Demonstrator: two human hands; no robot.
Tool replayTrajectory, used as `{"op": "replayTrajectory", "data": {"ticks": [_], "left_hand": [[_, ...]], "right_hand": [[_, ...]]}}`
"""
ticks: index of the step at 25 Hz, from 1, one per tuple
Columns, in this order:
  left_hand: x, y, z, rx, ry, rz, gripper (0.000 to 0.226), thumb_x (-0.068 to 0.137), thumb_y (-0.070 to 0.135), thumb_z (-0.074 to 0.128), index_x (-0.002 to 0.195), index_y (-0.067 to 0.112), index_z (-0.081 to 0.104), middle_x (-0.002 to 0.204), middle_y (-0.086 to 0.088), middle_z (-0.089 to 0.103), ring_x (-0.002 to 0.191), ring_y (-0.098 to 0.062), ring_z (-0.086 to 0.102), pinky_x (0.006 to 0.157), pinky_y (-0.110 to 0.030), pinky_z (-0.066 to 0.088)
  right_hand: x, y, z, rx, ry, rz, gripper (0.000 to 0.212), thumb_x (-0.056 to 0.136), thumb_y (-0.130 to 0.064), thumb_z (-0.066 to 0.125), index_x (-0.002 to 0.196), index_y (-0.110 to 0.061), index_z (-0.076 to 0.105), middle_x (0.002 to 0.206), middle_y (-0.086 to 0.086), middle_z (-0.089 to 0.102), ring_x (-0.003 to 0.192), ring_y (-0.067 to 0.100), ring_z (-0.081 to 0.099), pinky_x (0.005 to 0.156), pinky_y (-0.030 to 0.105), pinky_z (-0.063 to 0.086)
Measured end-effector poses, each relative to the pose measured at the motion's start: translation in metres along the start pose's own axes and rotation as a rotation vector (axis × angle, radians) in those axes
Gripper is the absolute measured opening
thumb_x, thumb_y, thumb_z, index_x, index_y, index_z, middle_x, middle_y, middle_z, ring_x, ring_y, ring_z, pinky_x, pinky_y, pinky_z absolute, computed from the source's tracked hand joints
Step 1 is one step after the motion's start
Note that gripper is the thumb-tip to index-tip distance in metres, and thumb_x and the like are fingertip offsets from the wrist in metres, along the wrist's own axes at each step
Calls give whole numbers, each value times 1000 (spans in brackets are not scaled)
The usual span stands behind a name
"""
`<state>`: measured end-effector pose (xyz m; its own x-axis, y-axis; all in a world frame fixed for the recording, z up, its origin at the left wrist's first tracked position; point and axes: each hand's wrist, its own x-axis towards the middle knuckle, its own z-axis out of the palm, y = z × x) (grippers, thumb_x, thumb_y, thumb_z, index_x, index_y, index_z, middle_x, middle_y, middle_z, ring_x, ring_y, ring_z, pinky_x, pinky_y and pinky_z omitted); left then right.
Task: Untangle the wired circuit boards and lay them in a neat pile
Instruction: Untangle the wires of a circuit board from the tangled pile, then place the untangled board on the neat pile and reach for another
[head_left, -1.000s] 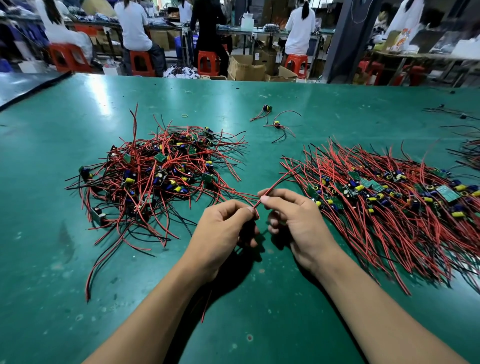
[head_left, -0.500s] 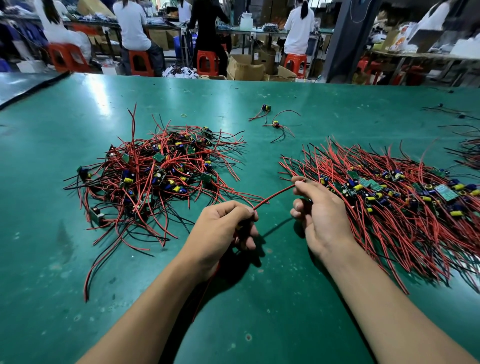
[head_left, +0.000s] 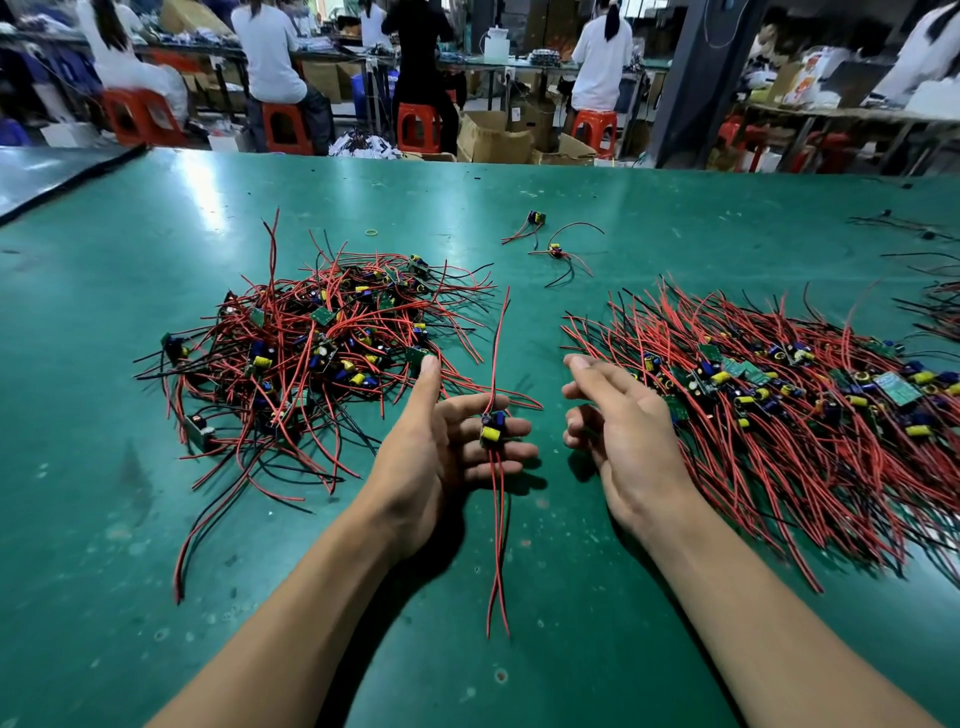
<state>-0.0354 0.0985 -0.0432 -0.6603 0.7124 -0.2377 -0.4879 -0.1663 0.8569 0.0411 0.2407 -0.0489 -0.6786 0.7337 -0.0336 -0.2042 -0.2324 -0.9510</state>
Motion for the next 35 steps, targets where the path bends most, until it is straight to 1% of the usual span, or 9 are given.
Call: {"op": "replayTrajectory", "data": {"ticks": [3,6,9,14,17,22,27,31,35], "left_hand": [[1,-1,0,4,-6,14,87,91,72,20,128,-1,53,106,-25,69,83,-30,70,71,-34,59],[2,-3,1,-11,-46,24,84,89,73,24,131,7,55,114,-24,67,94,-28,67,79,-32,56],[3,-6,0,33,-64,40,83,85,74,26,130,11,57,116,-16,68,103,-27,66,84,-28,55],[3,-8,2,24,42,47,75,83,69,35,128,12,55,123,-15,66,107,-31,67,85,-40,57],[3,-7,5,-16,146,98,56,98,52,38,119,4,59,118,-20,64,88,-34,70,75,-45,59],[4,-10,1,135,359,259,12,97,21,56,97,10,61,54,-4,60,48,-19,54,46,-30,50],[8,-15,-3,390,459,379,17,91,8,58,96,23,64,107,-18,60,63,-23,66,68,-48,60],[9,-18,-2,508,351,384,29,84,14,60,109,29,64,112,0,64,72,-26,72,81,-51,58],[11,-19,-2,713,305,335,24,86,14,63,107,20,73,98,4,75,86,-14,72,90,-41,56]], "right_hand": [[-5,3,4,-172,-83,-70,6,91,-26,72,93,-21,71,76,-4,60,53,7,51,45,21,41],[-15,10,9,-561,-250,-287,26,82,-24,81,105,-25,70,92,-5,62,72,2,60,66,16,49],[-21,15,10,-835,-278,-509,34,81,-14,79,110,-28,69,102,-5,62,90,-1,59,78,4,40],[-11,3,1,-866,-4,-571,29,85,-12,74,114,-20,71,103,-1,64,85,5,60,84,12,43],[-1,-10,-14,-966,284,-577,33,89,-15,69,121,-21,70,110,5,62,100,24,60,96,38,46],[2,-13,-20,-1146,541,-522,45,86,-13,66,130,-24,64,126,6,56,121,30,43,100,44,30],[-2,6,-10,-1072,121,-831,29,88,-7,66,116,-11,72,110,7,59,105,25,54,98,36,42],[-1,19,-9,-1155,-250,-569,37,92,-19,65,129,-17,65,128,4,56,123,22,49,110,34,37],[2,25,-10,-1456,-354,-427,47,99,-42,53,145,-34,47,161,-2,31,147,18,20,117,39,16]]}}
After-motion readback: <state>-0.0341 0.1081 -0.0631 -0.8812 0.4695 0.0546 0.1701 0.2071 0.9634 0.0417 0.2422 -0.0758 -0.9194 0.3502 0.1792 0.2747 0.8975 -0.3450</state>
